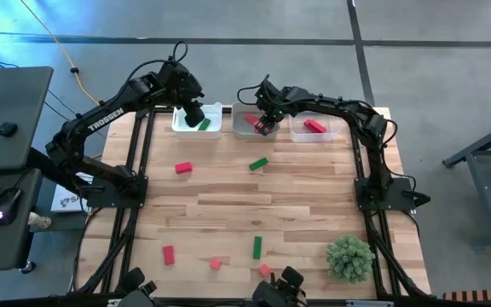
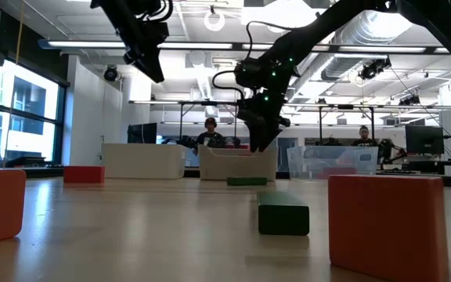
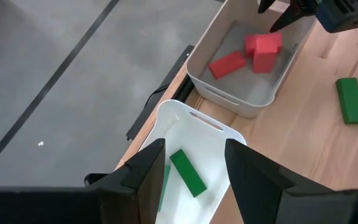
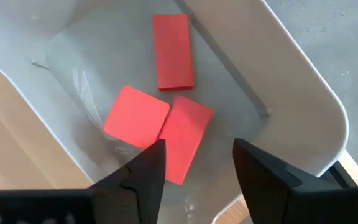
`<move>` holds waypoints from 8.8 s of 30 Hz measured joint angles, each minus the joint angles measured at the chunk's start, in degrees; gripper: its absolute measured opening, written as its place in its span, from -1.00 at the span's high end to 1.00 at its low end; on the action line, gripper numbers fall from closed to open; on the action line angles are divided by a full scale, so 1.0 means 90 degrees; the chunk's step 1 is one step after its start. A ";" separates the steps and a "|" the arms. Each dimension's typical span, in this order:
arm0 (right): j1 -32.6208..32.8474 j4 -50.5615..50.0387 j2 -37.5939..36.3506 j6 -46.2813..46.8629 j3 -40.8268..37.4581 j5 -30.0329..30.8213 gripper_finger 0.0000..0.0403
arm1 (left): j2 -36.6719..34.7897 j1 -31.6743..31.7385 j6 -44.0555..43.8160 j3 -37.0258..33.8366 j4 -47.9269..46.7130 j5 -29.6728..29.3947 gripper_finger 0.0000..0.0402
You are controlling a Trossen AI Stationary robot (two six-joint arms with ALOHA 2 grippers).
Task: Sort & place blocks by color
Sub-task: Put the red wooden block into the transparent bin
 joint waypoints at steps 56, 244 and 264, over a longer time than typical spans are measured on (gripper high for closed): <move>0.0250 -0.1750 -0.0029 -0.0991 0.2176 -0.0329 0.07 | -0.0376 -0.4832 -0.7909 -0.1583 -0.2453 -0.0109 0.22; 0.2340 -0.1375 -0.0027 0.2923 0.2164 -0.1030 0.07 | -0.0550 -0.6541 0.0114 -0.2210 -0.0374 -0.2361 0.46; 0.1977 0.0002 -0.0027 0.3148 0.2164 -0.2036 0.07 | -0.0648 -0.4413 -0.0001 -0.2205 0.0530 -0.2674 0.46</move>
